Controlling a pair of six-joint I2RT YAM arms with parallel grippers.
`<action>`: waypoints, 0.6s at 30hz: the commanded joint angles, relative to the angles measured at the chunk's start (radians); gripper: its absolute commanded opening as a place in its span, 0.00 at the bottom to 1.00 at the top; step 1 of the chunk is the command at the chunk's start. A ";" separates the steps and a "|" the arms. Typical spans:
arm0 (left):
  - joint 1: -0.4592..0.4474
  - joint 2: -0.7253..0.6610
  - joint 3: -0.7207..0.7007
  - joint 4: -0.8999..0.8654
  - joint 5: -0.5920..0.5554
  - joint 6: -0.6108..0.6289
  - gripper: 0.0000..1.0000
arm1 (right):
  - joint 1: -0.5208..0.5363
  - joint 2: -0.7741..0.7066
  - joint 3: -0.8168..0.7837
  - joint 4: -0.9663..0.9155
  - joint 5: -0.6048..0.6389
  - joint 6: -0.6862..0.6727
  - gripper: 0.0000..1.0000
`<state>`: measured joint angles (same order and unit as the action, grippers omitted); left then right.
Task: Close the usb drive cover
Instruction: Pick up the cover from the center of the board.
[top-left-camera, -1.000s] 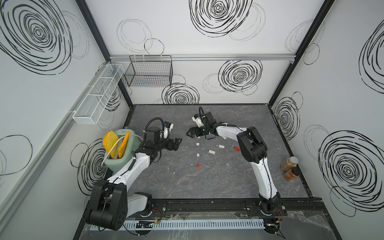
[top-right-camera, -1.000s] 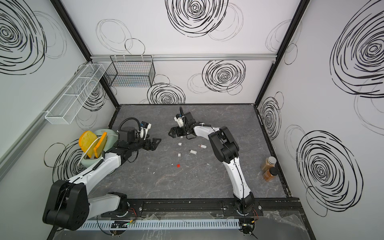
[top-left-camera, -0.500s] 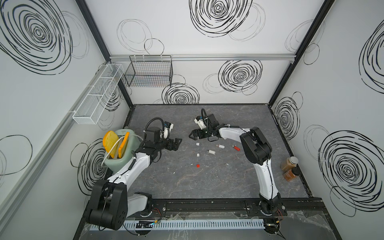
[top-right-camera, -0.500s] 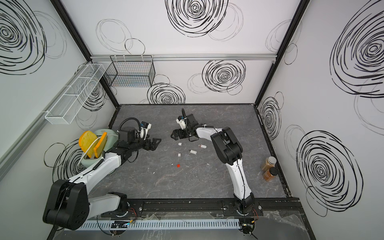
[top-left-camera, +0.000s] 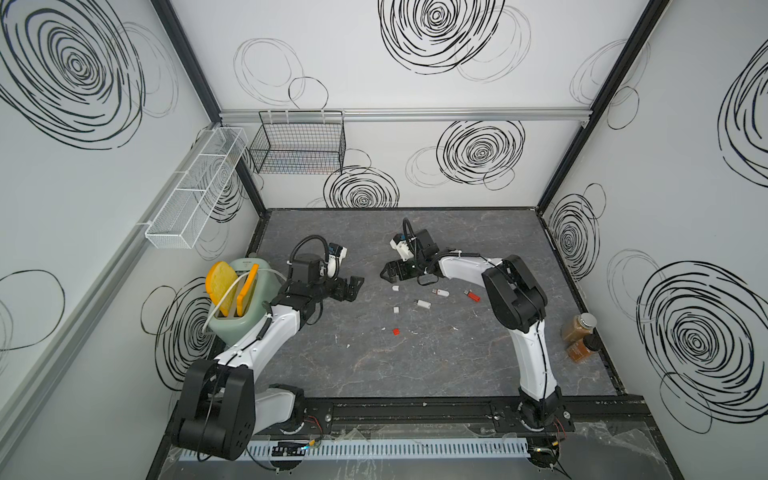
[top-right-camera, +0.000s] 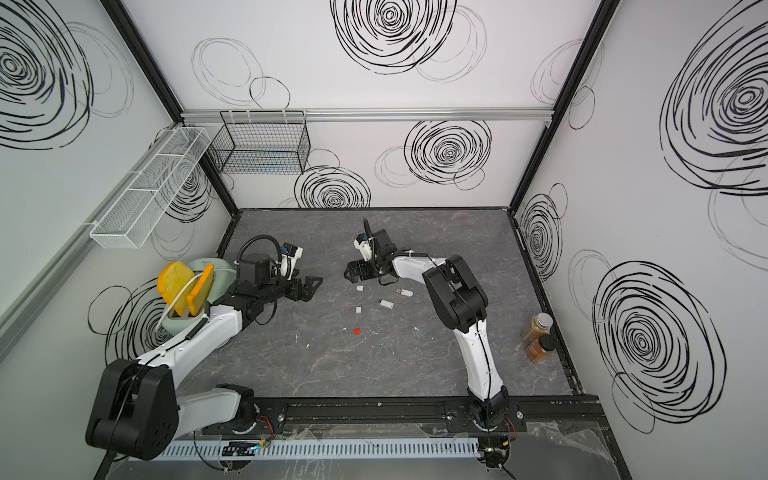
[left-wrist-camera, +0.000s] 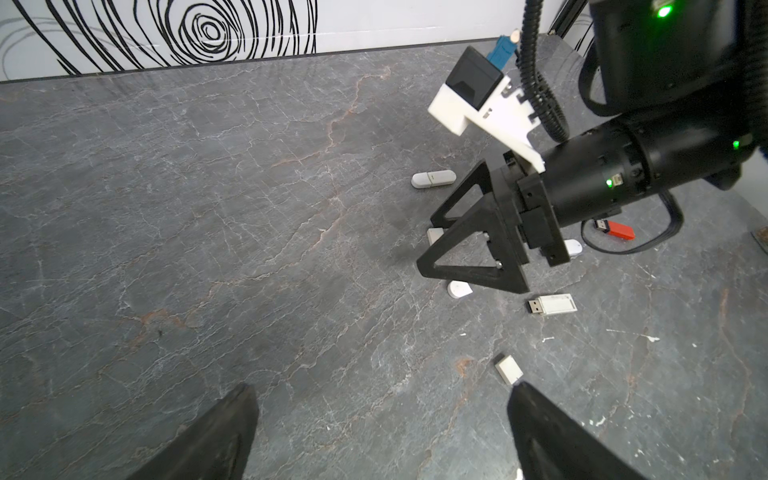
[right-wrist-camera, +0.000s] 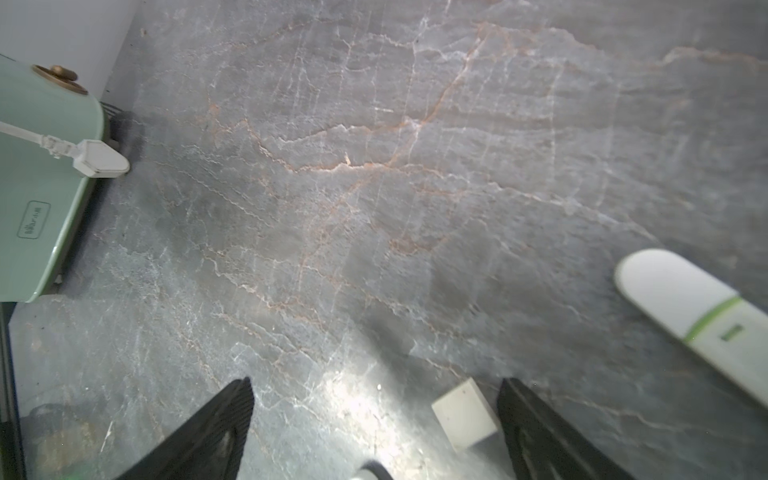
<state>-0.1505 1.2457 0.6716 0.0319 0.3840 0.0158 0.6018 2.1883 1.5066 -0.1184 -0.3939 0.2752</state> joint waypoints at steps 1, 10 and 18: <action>-0.005 -0.005 0.005 0.036 0.010 0.022 0.98 | 0.010 -0.028 0.018 -0.137 0.079 -0.039 0.95; -0.005 -0.015 -0.007 0.049 0.006 0.024 0.98 | 0.011 -0.005 0.191 -0.308 0.176 -0.332 0.85; -0.005 -0.010 -0.008 0.053 0.018 0.027 0.98 | 0.008 0.036 0.257 -0.414 0.129 -0.586 0.72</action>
<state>-0.1505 1.2449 0.6712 0.0326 0.3843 0.0177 0.6113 2.1918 1.7412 -0.4351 -0.2504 -0.1711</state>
